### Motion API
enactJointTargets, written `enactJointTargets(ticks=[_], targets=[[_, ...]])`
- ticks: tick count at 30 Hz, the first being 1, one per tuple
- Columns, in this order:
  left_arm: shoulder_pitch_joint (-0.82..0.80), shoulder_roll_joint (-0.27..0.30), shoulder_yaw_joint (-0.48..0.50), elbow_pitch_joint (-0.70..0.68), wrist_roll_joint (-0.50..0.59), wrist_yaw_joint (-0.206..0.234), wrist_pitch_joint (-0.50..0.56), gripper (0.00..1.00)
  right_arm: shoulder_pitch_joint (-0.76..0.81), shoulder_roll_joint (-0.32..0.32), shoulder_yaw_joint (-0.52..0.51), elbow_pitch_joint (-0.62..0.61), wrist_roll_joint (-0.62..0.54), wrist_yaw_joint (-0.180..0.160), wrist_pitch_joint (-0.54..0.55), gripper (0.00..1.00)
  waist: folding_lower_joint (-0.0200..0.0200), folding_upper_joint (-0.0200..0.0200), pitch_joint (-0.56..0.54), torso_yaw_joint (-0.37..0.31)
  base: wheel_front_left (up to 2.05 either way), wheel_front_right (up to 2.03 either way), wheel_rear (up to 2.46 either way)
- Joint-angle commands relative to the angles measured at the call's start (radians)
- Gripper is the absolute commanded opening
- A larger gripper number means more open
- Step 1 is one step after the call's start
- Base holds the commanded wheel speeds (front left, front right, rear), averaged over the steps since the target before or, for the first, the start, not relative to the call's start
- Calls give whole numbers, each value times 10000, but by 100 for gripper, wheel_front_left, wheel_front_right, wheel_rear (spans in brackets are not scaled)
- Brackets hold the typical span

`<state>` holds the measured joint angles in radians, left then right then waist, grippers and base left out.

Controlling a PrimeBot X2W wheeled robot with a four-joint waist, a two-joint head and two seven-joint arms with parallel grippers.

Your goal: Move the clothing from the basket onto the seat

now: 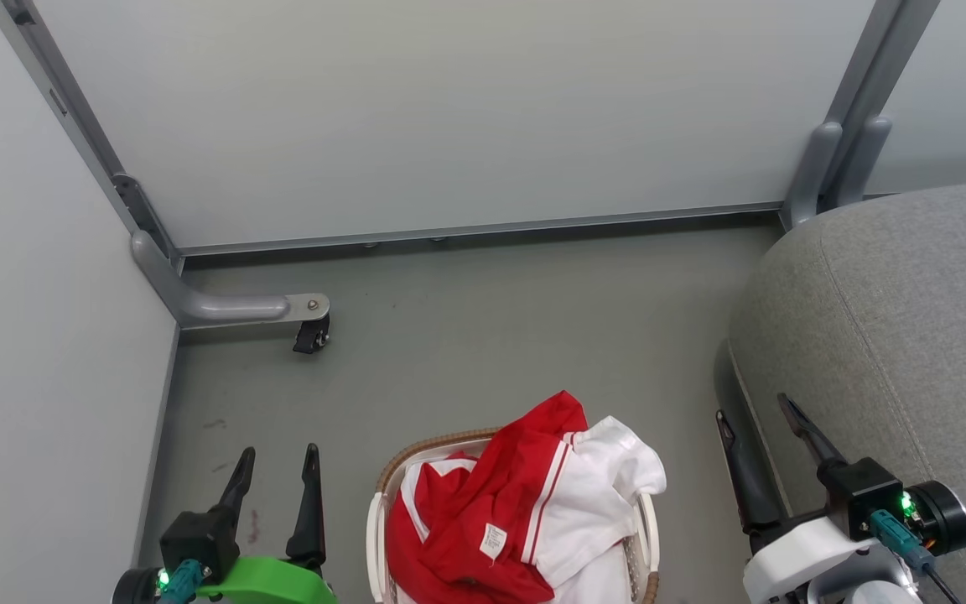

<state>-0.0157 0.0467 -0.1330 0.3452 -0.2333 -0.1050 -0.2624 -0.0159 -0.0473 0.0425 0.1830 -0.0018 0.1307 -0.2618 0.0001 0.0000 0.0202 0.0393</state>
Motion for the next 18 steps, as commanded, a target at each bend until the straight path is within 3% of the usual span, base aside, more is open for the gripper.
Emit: enactJointTargets(ticks=[1,10,18], targets=[[-7,66,-28,7,-5,-6,-37,100,-15,-56,-23,-43,2,0,-49,100,-1,0,13,1,0,0,0],[-270,64,-198,20,-105,-6,-37,100,-164,-56,-27,-163,11,0,-49,100,-1,0,269,-61,0,0,0],[-1058,63,-558,152,50,-62,-24,100,-523,-55,-22,-358,-35,0,-48,100,-1,0,1125,-385,0,0,0]])
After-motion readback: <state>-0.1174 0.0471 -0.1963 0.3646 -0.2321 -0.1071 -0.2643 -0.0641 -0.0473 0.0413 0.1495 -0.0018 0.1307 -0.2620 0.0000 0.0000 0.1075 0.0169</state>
